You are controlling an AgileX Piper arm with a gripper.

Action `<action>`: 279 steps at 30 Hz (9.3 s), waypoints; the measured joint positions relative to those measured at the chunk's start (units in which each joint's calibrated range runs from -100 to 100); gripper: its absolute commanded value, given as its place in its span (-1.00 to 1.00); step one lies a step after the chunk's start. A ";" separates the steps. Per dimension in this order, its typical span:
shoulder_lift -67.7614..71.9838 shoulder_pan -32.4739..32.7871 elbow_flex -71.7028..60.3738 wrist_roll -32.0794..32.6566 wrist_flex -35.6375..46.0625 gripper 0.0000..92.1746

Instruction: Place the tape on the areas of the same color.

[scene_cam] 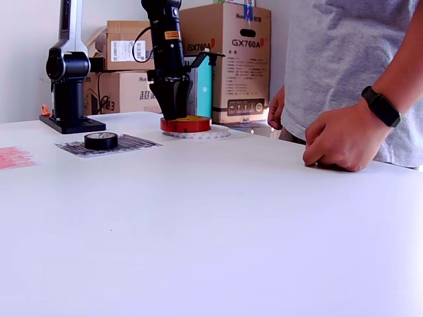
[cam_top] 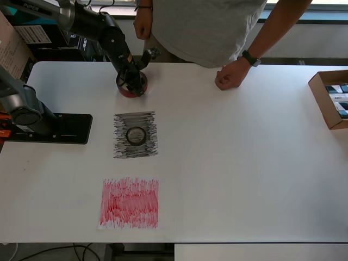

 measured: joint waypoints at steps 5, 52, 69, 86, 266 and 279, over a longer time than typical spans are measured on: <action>0.93 0.00 0.00 0.00 0.00 0.18; -8.93 -3.19 -2.39 0.84 3.06 -1.00; -28.88 -30.14 -2.39 -9.01 4.07 -1.00; -20.31 -64.35 -3.21 -14.26 4.08 -1.00; -110.22 -15.15 39.23 -25.95 -20.13 -1.00; -114.94 -14.36 49.98 -28.51 -25.02 -1.00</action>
